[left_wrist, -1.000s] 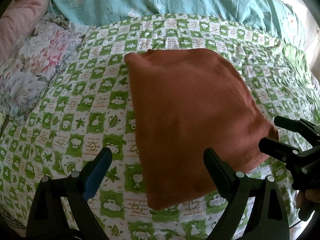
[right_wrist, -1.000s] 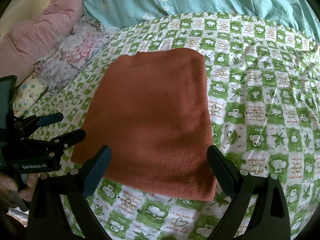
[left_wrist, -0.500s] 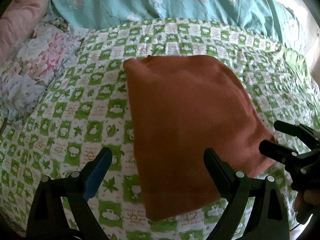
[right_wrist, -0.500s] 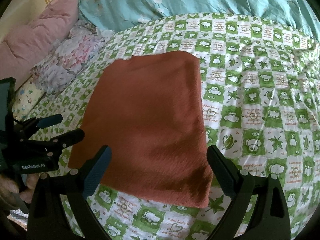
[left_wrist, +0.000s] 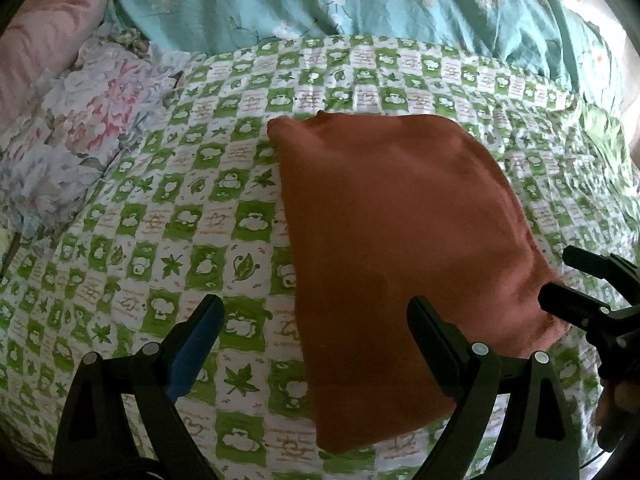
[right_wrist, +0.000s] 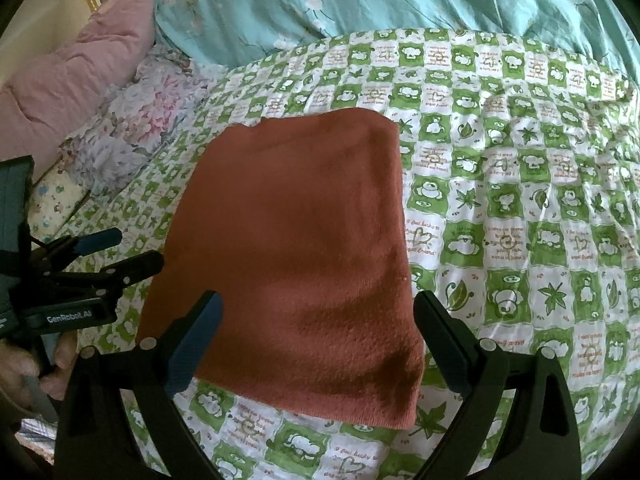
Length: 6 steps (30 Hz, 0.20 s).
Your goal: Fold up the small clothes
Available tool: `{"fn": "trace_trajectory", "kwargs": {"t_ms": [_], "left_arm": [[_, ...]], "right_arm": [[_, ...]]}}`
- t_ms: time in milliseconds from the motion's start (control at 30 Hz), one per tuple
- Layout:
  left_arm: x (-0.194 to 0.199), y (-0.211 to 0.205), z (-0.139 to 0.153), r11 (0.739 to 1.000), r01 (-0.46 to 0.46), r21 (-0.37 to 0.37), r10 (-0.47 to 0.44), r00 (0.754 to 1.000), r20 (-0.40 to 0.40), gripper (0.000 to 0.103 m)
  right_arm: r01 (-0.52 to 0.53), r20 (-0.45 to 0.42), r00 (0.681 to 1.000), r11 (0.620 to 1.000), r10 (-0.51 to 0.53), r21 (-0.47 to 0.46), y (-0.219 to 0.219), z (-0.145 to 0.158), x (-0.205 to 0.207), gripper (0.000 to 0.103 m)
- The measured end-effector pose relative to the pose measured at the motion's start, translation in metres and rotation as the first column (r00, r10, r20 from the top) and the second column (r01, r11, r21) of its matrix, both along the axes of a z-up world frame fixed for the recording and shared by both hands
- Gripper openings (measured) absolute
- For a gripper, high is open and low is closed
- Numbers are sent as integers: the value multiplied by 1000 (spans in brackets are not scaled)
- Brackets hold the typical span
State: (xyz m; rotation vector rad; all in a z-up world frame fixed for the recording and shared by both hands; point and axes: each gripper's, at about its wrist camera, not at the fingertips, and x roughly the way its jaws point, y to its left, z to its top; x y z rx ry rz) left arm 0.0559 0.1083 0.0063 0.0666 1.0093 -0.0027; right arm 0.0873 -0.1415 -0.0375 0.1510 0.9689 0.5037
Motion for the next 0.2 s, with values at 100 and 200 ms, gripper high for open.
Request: {"fn": "trace_trajectory", "kwargs": {"t_ms": [100,200], "left_arm": [[0,3,0,1000,-9,-4,9,1000,-3,93],[-1,6,1,1000,-17,-7,17,1000,-3,93]], "right_arm": [[0,-8,1000,1000,0,-3,0,-2,3,96],[-2,-5,1000,1000,2,-5,1,-2,3,96]]}}
